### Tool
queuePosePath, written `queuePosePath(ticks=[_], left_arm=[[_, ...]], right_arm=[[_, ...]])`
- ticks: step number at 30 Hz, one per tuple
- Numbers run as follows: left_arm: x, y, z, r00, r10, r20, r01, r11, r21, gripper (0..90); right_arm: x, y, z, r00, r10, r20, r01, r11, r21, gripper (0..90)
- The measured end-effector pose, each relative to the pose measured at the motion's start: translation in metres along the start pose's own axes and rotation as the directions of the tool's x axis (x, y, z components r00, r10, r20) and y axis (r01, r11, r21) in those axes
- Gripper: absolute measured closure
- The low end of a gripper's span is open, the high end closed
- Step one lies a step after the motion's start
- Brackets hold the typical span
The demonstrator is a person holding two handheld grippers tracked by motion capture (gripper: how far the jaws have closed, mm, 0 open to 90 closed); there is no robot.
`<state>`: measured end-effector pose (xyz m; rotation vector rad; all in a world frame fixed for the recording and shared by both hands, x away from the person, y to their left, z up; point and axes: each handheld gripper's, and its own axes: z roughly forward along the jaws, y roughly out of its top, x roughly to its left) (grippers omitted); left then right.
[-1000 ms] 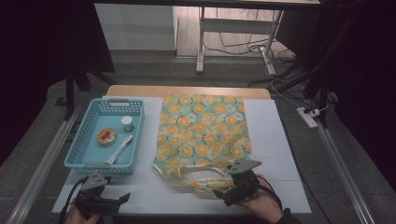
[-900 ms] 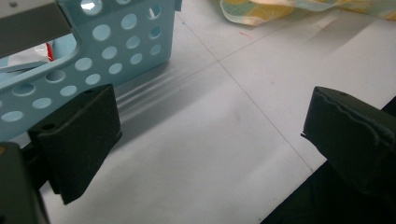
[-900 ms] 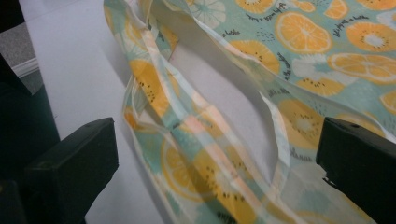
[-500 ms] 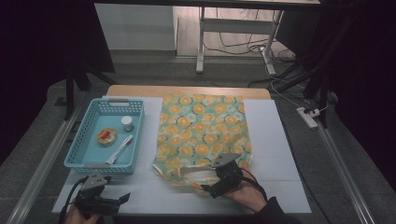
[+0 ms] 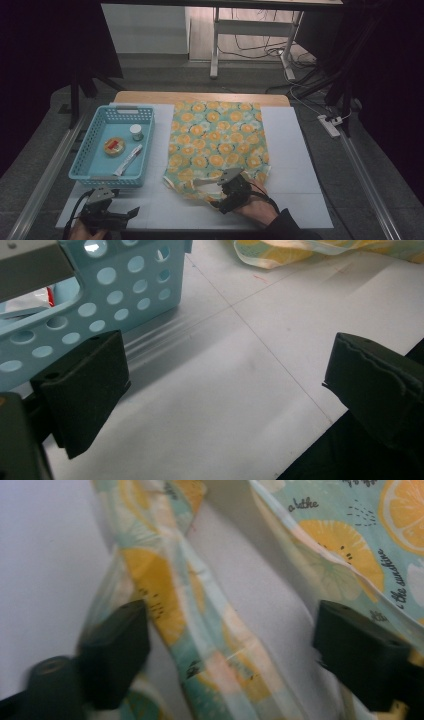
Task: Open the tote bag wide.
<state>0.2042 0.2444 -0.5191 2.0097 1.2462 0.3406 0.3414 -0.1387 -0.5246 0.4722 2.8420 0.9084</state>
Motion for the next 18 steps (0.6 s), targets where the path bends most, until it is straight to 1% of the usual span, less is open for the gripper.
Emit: queuePosePath(ticks=[2,4,5,6,8,10,11,12,17,18], left_arm=[[0.000,0.000,0.000,1.0000,0.001,0.000,-0.001,1.0000,0.000,4.1],[0.000,0.000,0.000,1.0000,0.002,0.001,-0.002,1.0000,0.000,4.1],[0.000,0.000,0.000,1.0000,0.006,0.002,-0.006,1.0000,0.001,4.1],[0.000,0.000,0.000,1.0000,0.006,0.003,-0.006,1.0000,0.001,4.1],[0.000,0.000,0.000,1.0000,0.008,0.004,-0.008,1.0000,0.001,4.1],[0.000,0.000,0.000,1.0000,0.010,0.003,-0.010,1.0000,-0.001,4.1],[-0.001,0.000,0.000,1.0000,0.009,0.003,-0.009,1.0000,-0.001,4.1],[-0.001,0.000,0.000,1.0000,0.009,0.002,-0.009,1.0000,-0.001,4.2],[-0.001,0.000,0.000,0.9999,0.013,0.002,-0.013,0.9999,0.001,4.2],[-0.001,0.000,0.000,0.9999,0.013,0.002,-0.013,0.9999,0.001,4.2]], right_arm=[[0.001,0.000,-0.003,0.9999,-0.014,-0.006,0.014,1.000,0.002,27.8],[0.002,0.000,-0.006,0.9995,-0.024,-0.020,0.024,1.000,0.007,39.1],[0.002,0.000,-0.006,0.9995,-0.024,-0.020,0.024,1.000,0.007,39.1],[0.002,-0.001,-0.008,0.9990,-0.034,-0.029,0.034,0.999,0.007,49.7],[0.001,-0.001,-0.010,0.9988,-0.035,-0.033,0.035,0.999,0.014,62.0],[0.001,-0.001,-0.012,0.9985,-0.040,-0.038,0.040,0.999,0.014,76.8],[0.001,-0.001,-0.012,0.9985,-0.040,-0.038,0.040,0.999,0.014,76.8],[0.000,-0.001,-0.013,0.9981,-0.031,-0.054,0.032,0.999,0.021,84.6],[-0.001,0.000,-0.014,0.9975,-0.014,-0.070,0.016,1.000,0.025,88.8],[0.000,0.001,-0.017,0.9976,-0.012,-0.068,0.013,1.000,0.011,89.5]])
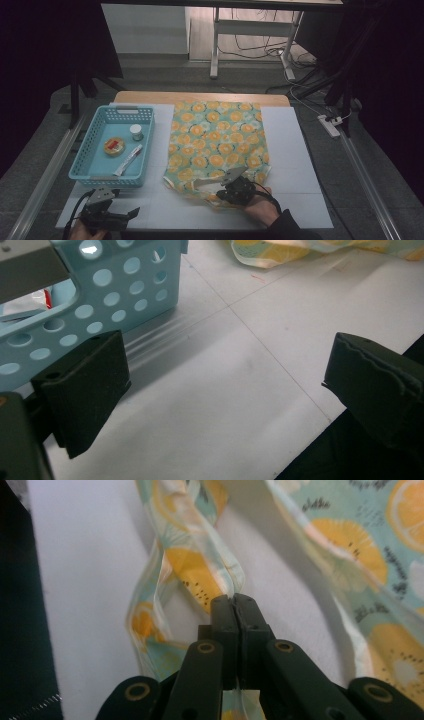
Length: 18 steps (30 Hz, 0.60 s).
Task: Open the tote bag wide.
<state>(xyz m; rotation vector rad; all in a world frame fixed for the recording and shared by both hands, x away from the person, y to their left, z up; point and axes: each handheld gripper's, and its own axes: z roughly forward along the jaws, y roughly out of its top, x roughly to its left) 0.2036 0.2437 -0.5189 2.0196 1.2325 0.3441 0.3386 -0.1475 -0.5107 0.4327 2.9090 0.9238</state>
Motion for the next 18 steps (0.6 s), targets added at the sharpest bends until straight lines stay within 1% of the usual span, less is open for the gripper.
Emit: queuePosePath(ticks=[4,5,8,11,13,14,16,18], left_arm=[[0.000,0.000,0.000,1.0000,-0.001,0.000,0.001,1.0000,0.000,4.2],[0.000,0.000,0.000,1.0000,-0.001,-0.001,0.001,1.0000,0.001,4.2],[0.000,0.000,0.000,1.0000,-0.002,-0.001,0.002,1.0000,0.000,4.2],[0.001,0.000,0.000,1.0000,-0.004,0.001,0.004,1.0000,-0.002,4.2],[0.001,0.000,0.000,1.0000,-0.007,0.002,0.007,1.0000,-0.003,4.2],[0.001,0.000,0.000,1.0000,-0.007,0.002,0.007,1.0000,-0.003,4.2],[0.001,0.000,0.000,1.0000,-0.008,0.002,0.008,0.9999,-0.006,4.2],[0.001,0.000,-0.001,0.9999,-0.010,0.004,0.010,0.9999,-0.006,4.2]], right_arm=[[0.000,0.002,-0.006,1.0000,0.004,-0.008,-0.004,1.000,-0.030,89.8],[0.000,0.003,-0.009,0.9999,-0.001,-0.011,0.000,0.999,-0.049,89.9],[-0.002,0.005,-0.014,0.9997,0.006,-0.024,-0.007,0.998,-0.068,90.0],[-0.006,0.007,-0.021,0.9997,0.012,-0.021,-0.014,0.996,-0.093,90.0],[-0.010,0.009,-0.025,0.9993,0.021,-0.031,-0.024,0.994,-0.109,90.0],[-0.010,0.009,-0.025,0.9993,0.021,-0.031,-0.024,0.994,-0.109,90.0],[-0.016,0.012,-0.030,0.9989,0.023,-0.041,-0.028,0.992,-0.122,90.0],[-0.020,0.015,-0.032,0.9991,0.026,-0.034,-0.031,0.991,-0.127,90.0]])
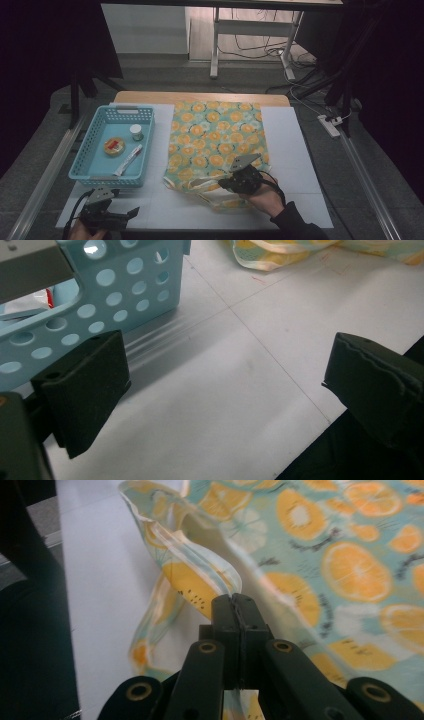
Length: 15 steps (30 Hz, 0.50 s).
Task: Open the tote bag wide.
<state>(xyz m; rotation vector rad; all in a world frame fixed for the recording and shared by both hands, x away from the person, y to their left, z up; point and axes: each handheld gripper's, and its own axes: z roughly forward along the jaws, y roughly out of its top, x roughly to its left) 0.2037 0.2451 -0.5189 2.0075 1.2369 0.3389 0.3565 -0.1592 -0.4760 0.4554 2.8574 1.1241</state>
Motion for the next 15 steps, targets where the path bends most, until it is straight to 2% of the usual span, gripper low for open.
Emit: queuePosePath(ticks=[15], left_arm=[[0.000,0.000,0.000,1.0000,-0.004,0.002,0.004,1.0000,-0.003,4.2]], right_arm=[[-0.033,0.034,-0.012,0.9962,-0.001,0.087,0.005,0.999,-0.044,90.0]])
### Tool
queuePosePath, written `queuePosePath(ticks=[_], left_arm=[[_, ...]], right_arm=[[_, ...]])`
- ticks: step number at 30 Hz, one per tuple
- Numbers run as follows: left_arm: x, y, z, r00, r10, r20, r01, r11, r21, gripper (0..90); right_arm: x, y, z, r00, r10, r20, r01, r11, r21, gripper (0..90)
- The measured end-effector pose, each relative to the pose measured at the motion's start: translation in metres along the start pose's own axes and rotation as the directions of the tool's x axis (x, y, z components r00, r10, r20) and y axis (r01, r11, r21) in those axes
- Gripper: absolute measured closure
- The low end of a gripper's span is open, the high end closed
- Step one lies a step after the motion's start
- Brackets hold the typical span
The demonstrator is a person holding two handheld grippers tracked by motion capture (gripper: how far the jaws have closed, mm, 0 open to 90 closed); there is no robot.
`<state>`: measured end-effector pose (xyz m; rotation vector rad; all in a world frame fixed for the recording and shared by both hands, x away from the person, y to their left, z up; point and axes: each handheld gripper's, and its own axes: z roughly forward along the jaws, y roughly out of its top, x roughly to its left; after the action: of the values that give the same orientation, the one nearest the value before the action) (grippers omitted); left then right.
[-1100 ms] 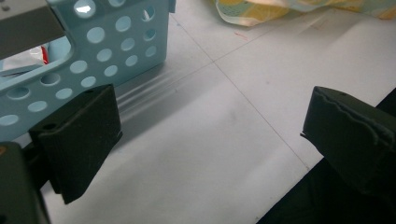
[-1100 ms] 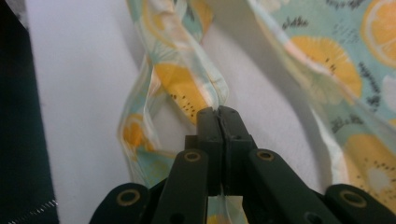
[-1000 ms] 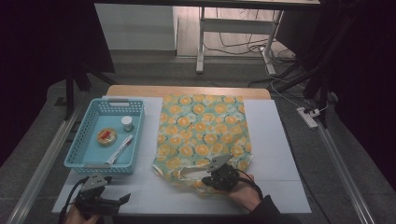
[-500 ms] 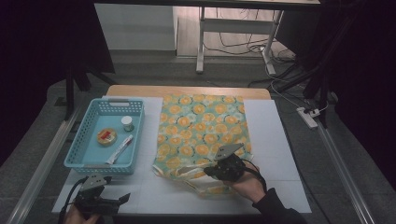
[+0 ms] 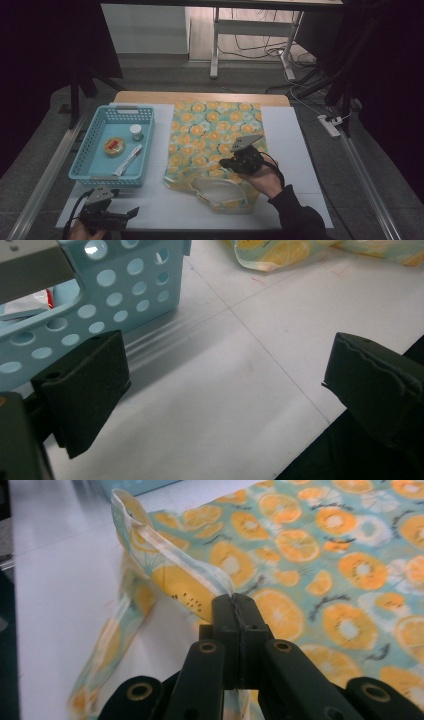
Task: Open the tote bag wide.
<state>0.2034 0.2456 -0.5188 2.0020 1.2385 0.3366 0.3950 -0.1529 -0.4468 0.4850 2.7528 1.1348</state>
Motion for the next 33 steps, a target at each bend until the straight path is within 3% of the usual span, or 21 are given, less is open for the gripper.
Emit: queuePosePath(ticks=[18,21,33], left_arm=[[0.001,0.000,0.000,1.0000,0.001,0.006,-0.001,1.0000,-0.005,4.2],[0.001,0.000,0.000,1.0000,0.001,0.007,-0.001,1.0000,-0.005,4.2],[0.001,0.000,0.000,1.0000,0.001,0.009,-0.001,1.0000,-0.005,4.3]], right_arm=[[-0.066,0.022,0.034,0.9932,0.058,0.102,-0.059,0.998,0.012,90.0],[-0.081,0.022,0.046,0.9912,0.069,0.113,-0.071,0.997,0.014,90.0],[-0.114,0.011,0.082,0.9788,0.135,0.154,-0.140,0.990,0.024,90.0]])
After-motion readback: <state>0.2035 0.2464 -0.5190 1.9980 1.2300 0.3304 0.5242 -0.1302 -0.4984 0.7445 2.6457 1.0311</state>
